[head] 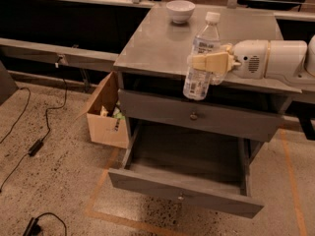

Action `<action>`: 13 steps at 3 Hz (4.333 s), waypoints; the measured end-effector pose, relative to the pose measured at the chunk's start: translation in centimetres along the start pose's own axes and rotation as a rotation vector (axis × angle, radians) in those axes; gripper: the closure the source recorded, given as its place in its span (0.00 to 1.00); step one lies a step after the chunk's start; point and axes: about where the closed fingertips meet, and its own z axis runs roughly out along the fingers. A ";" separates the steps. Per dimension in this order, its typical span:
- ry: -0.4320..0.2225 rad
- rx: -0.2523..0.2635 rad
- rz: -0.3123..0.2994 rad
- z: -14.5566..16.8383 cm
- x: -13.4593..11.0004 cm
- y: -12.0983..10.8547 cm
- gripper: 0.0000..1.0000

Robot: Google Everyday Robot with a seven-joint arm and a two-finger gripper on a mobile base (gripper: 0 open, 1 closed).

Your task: Place blue plastic bottle into middle drawer

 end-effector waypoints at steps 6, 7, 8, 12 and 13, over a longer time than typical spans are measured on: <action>0.006 0.033 -0.324 4.1 21.7 -2.0 1.00; 0.001 0.018 -0.328 6.0 25.7 -3.5 1.00; -0.010 0.056 -0.286 8.5 32.7 -6.8 1.00; 0.033 -0.002 -0.348 10.4 38.6 -10.3 1.00; 0.037 -0.015 -0.380 11.2 39.8 -11.8 1.00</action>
Offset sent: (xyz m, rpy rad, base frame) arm -0.0313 0.0065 -0.0389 -0.1023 -0.0600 0.0292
